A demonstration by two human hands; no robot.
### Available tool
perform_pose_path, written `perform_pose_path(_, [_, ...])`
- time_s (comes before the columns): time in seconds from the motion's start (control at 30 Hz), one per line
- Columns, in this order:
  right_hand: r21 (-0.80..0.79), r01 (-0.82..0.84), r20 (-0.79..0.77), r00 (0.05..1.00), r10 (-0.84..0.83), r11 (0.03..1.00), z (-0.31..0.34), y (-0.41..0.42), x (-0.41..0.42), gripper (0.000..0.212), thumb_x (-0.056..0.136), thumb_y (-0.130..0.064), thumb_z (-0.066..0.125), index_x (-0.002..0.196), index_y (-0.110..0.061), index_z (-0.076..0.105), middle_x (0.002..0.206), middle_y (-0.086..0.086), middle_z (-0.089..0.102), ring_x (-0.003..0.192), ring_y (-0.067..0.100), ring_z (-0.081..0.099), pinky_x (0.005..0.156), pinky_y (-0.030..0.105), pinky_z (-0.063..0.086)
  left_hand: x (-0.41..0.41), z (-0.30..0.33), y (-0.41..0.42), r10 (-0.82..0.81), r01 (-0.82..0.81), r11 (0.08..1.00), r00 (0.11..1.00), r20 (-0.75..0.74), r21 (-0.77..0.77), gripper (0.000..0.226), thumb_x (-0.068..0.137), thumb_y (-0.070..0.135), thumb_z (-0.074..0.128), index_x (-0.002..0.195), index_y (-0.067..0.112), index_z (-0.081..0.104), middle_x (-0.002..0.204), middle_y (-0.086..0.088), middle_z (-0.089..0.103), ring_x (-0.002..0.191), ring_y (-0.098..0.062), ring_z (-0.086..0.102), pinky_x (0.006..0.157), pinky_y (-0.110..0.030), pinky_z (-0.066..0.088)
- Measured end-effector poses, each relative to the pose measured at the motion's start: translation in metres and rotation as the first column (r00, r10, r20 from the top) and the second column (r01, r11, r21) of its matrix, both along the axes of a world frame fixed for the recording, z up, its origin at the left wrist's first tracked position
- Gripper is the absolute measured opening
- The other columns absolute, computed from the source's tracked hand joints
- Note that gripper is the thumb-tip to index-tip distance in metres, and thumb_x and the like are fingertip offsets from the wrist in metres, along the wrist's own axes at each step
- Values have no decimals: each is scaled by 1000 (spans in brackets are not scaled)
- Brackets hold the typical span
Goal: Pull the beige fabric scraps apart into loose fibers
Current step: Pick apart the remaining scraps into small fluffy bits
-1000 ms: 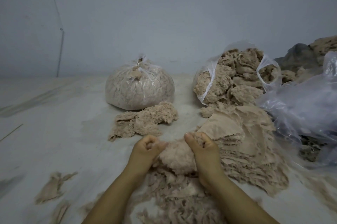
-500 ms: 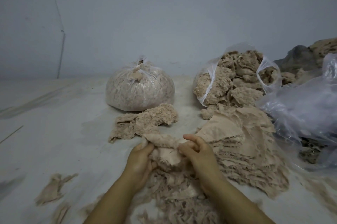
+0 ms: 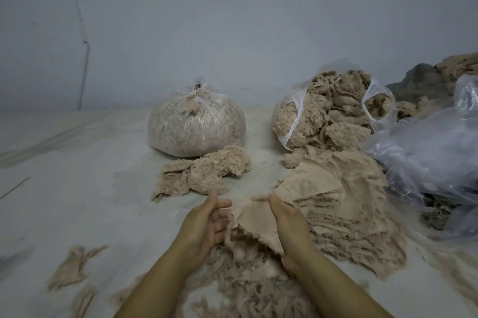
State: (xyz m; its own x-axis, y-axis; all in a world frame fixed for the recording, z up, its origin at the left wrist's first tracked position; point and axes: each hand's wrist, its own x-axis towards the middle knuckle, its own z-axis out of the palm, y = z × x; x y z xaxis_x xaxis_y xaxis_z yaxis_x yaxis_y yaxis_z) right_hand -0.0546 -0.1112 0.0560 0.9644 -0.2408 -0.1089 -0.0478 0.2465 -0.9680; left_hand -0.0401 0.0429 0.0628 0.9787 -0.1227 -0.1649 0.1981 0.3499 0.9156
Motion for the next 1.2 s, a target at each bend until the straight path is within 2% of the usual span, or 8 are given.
perform_pose_path(0.17, [-43,-12,51,999,14,999,0,3,-3,35,91,-30,62,84,4,65,69,13,69,56,16,61,49,21,46,-3,-10,-4,-119,34,889,980,159,457,28,83,17,70,110,14,64,79,2,66,56,-10,55,52,-23,45])
perform_pose_path(0.27, [-25,22,73,997,-20,999,2,2,-3,30,90,-29,64,81,0,69,69,14,70,56,17,63,49,21,47,3,-10,-1,26,-100,899,984,176,426,14,95,17,54,95,10,66,51,8,51,38,-5,40,37,-17,32])
perform_pose_path(0.4, [27,20,101,995,-23,999,4,-2,-3,38,92,-32,61,79,3,72,80,25,70,68,28,65,62,30,51,14,-10,15,193,-309,813,943,273,493,21,98,17,45,89,11,62,60,-3,48,54,-14,44,52,-25,38])
perform_pose_path(0.6, [-50,-129,125,983,135,990,6,2,-7,35,91,-28,62,61,-8,61,62,13,57,57,19,54,54,23,43,10,-5,21,108,-419,684,867,486,597,18,94,37,53,87,23,61,78,6,60,68,-2,54,59,-15,40])
perform_pose_path(0.77, [-240,-320,45,940,339,917,7,6,-12,22,88,-20,65,67,-13,65,62,-1,64,59,10,56,55,18,43,-3,-8,7,-210,-91,824,868,450,559,38,73,32,75,108,37,62,102,11,63,93,0,59,80,-12,46])
perform_pose_path(0.9, [-327,-330,52,929,366,886,8,6,-13,29,92,-17,59,63,-15,59,58,-3,53,55,9,45,51,18,35,-1,-5,2,-32,-186,878,896,442,441,23,92,15,57,72,21,68,72,8,64,72,-8,57,65,-19,46])
perform_pose_path(1.03, [-348,-333,56,926,374,876,9,6,-13,43,92,-14,59,51,-20,51,47,-10,45,44,3,39,45,15,31,3,-3,6,143,-235,924,944,297,301,29,99,19,45,72,10,53,57,-2,51,49,-11,45,46,-22,37])
perform_pose_path(1.2, [-312,-318,81,930,359,895,9,5,-14,39,92,-16,59,54,-17,51,56,2,43,56,14,39,53,24,32,1,-5,5,69,-109,972,980,187,208,35,98,37,43,79,8,46,50,-3,44,35,-11,32,36,-17,25])
